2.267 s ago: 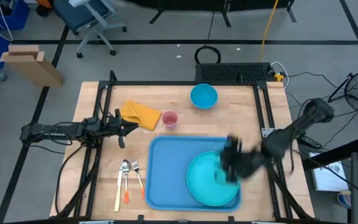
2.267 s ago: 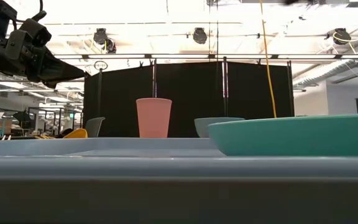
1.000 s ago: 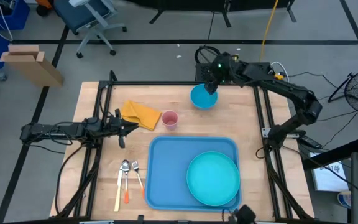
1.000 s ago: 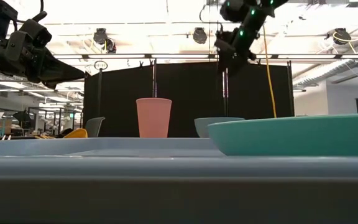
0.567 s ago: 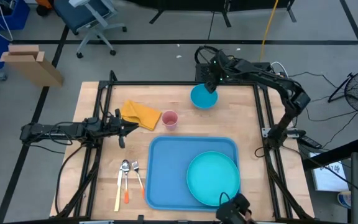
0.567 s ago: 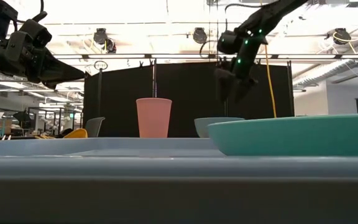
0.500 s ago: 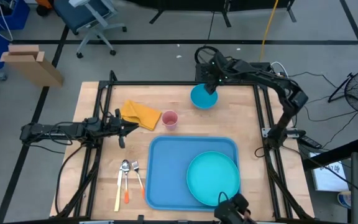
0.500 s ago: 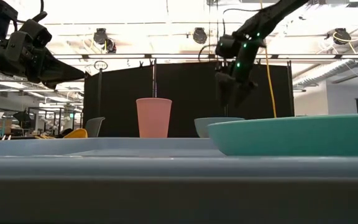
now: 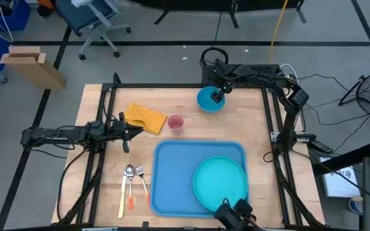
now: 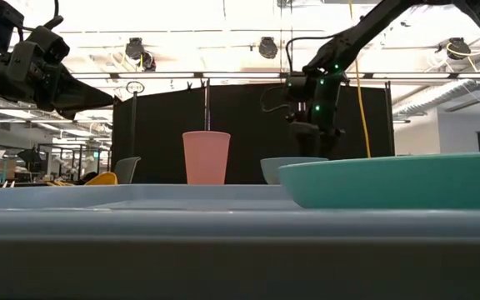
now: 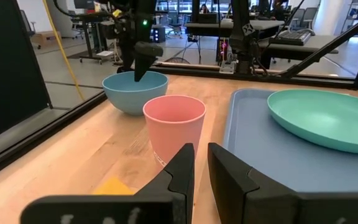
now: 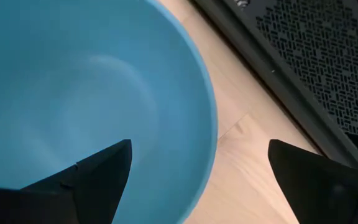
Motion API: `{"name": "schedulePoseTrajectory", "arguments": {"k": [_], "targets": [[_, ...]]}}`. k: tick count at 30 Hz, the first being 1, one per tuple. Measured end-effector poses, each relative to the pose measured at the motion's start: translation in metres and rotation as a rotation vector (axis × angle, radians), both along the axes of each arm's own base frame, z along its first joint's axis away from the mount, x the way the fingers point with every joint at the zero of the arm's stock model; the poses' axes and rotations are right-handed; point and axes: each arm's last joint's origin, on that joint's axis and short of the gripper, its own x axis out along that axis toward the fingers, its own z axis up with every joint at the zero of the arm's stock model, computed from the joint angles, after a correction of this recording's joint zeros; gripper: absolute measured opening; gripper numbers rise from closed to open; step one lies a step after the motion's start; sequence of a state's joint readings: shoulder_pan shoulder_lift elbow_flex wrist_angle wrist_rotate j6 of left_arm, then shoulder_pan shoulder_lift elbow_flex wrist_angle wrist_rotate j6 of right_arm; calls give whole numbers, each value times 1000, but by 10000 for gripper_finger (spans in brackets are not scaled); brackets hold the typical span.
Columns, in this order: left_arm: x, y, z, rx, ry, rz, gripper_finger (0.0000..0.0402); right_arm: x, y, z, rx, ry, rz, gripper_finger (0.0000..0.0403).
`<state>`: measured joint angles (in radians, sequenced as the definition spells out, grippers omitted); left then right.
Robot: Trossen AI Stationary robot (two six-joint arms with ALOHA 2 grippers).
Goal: Set up tray
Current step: Put the blue bowl on the green plate
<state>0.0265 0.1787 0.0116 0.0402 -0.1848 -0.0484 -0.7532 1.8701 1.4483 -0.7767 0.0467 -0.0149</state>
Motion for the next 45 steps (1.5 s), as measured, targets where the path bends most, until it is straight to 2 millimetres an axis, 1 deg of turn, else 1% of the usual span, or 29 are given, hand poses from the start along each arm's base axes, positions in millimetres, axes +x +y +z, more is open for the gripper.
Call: {"name": "schedulePoseTrajectory", "arguments": {"k": [4,8,12,15,18,20,23,26,27,28,30,31,33,38,41,45], "targets": [[0,0,0,-4,-1,1,49,2,-2,-9,18,20,1,362],[0,0,0,-7,-1,1,49,3,-3,-17,34,38,6,347],[0,0,0,-8,-2,1,49,4,-4,-21,37,49,25,325],[0,0,0,-9,-2,1,49,4,-4,-21,34,49,33,299],[0,0,0,-9,-2,1,49,4,-3,-21,36,52,33,257],[0,0,0,-9,-2,1,49,4,-3,-21,36,52,34,215],[0,0,0,-14,-3,2,49,4,-4,-21,33,49,29,137],[0,0,0,-24,-6,3,49,3,-6,-21,28,43,18,45],[0,0,0,-30,-8,4,49,2,-7,-20,26,37,12,25],[0,0,0,-33,-8,4,49,1,-7,-18,30,22,12,15],[0,0,0,-37,-9,4,49,-3,-7,-13,28,25,-9,14],[0,0,0,-40,-9,4,49,-4,-7,-10,30,26,-11,12],[0,0,0,-43,-8,4,49,-10,-3,2,19,25,-4,5],[0,0,0,-43,-9,4,49,-29,20,50,-5,-6,59,2],[0,0,0,-40,-8,3,49,-42,45,82,-5,-46,110,2],[0,0,0,-39,-9,3,49,-58,88,119,-20,-92,178,1]]}}
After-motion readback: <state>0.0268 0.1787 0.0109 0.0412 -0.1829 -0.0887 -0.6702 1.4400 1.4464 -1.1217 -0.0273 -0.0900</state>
